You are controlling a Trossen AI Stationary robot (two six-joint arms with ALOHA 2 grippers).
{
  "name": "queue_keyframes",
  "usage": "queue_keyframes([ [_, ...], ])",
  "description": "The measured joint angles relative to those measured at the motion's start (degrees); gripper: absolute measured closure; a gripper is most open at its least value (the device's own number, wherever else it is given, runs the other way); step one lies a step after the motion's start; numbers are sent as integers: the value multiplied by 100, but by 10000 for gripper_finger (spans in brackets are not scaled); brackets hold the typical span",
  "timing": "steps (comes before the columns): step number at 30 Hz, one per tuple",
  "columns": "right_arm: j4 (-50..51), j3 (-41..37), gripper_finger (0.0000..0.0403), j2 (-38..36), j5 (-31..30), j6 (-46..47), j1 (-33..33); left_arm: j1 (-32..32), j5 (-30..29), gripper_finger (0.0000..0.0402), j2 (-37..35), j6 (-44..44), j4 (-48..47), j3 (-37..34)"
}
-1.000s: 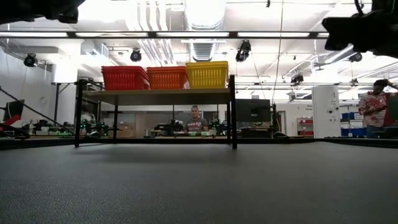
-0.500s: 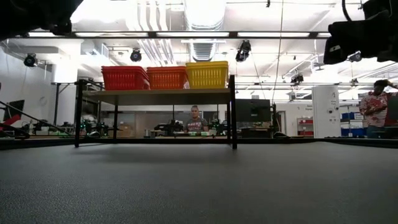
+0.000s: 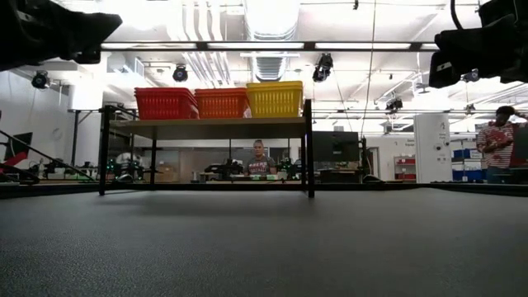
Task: Stack baskets on shelf by color
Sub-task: Return to Home Position
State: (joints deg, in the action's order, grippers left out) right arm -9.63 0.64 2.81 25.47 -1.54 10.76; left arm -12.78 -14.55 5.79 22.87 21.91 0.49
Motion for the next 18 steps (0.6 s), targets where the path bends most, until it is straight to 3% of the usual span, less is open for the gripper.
queue_keyframes([
  [18,-2,-4,376,-2,-5,1,0,0,0,400,726,0,-23,-14],
])
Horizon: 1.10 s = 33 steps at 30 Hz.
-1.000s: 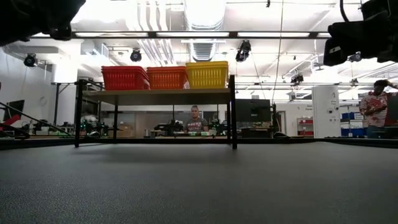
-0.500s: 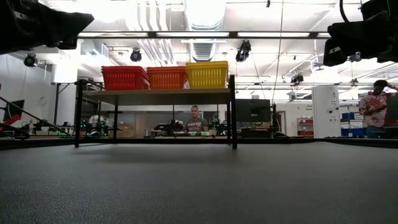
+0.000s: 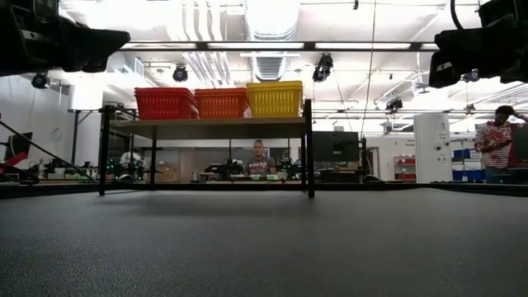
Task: Stack baskets on shelf by color
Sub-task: Return to Home Position
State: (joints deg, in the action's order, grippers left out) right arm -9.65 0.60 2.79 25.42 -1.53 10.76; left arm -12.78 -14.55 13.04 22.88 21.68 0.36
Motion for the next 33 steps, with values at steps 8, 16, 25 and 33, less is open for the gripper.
queue_keyframes([
  [8,0,-2,376,0,-1,-10,0,0,0,400,201,2,5,-4],
  [16,0,-2,376,0,-1,-2,0,0,0,400,376,2,14,-8],
  [25,0,-2,376,0,0,1,0,0,0,400,532,2,13,-11],
  [33,0,-4,376,0,-1,-10,0,1,0,400,607,2,8,-11],
])
